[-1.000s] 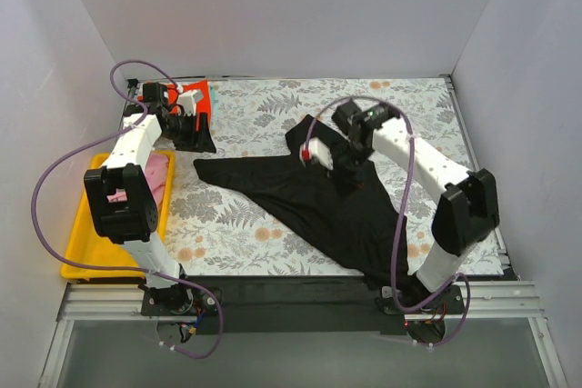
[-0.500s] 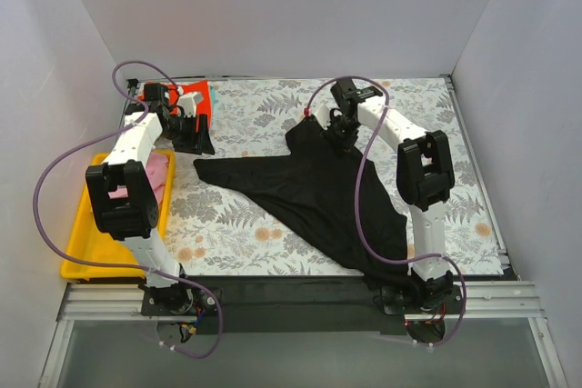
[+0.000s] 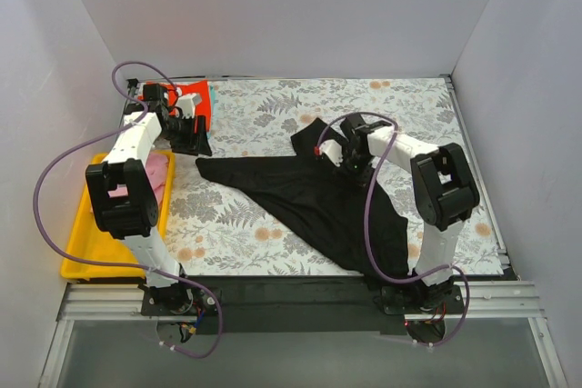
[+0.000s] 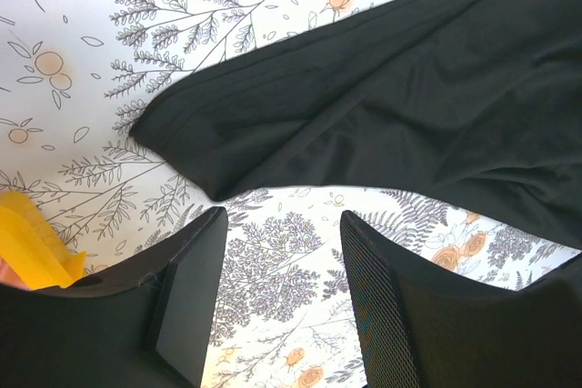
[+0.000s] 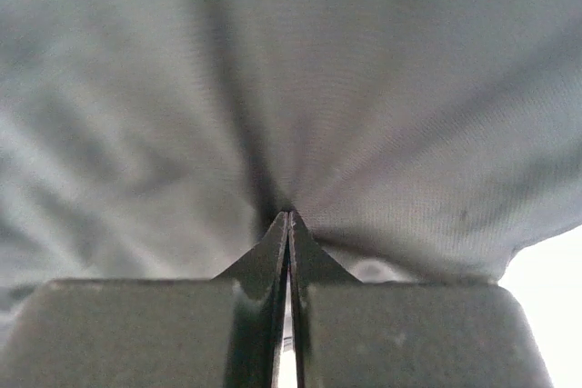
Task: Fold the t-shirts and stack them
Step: Flatten the tshirt out
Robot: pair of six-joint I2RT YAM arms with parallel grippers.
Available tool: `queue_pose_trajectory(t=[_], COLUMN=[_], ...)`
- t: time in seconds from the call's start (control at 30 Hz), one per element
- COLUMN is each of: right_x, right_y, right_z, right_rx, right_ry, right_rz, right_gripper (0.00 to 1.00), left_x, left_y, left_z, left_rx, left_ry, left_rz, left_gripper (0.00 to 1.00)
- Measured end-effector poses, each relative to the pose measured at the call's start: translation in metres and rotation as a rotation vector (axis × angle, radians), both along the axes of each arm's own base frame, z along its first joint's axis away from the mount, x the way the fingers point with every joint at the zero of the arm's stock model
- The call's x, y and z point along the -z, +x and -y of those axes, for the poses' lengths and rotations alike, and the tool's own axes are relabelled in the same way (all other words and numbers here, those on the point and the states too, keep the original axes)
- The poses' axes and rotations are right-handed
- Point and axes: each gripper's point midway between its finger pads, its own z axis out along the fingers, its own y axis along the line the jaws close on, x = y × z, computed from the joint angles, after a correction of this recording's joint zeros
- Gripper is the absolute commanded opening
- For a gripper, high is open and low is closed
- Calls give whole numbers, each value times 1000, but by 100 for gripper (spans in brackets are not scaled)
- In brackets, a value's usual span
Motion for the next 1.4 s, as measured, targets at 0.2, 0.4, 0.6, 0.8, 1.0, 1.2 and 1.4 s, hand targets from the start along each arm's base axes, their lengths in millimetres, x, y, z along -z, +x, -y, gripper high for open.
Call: queue_pose_trajectory(t=[0.2, 0.4, 0.6, 0.8, 1.0, 1.2, 1.4], right_x=[-6, -63, -126, -99, -46, -37, -21], right_y=[-110, -113, 58, 113, 117, 122, 123], right_z=[1, -20, -3, 15, 19, 26, 28], right_rx=[-172, -148, 163, 307, 360, 390, 404], right_ry=[26, 182, 324, 221, 110, 73, 52], right_rz=[-170, -233, 117, 163, 88, 101, 83], right_gripper=[4, 38, 40, 49, 53, 57, 57], left_x=[1, -3, 1, 5, 4, 3, 2], left_y=[-3, -1, 3, 13, 14, 18, 18], left_z=[-2, 0, 2, 4, 4, 4, 5], left_rx=[10, 21, 19, 17, 19, 20, 21], left_ry=[11, 0, -16, -29, -34, -34, -37], left_rz=[-8, 1, -5, -11, -6, 9, 12], left_gripper=[52, 52, 52, 52, 52, 53, 53])
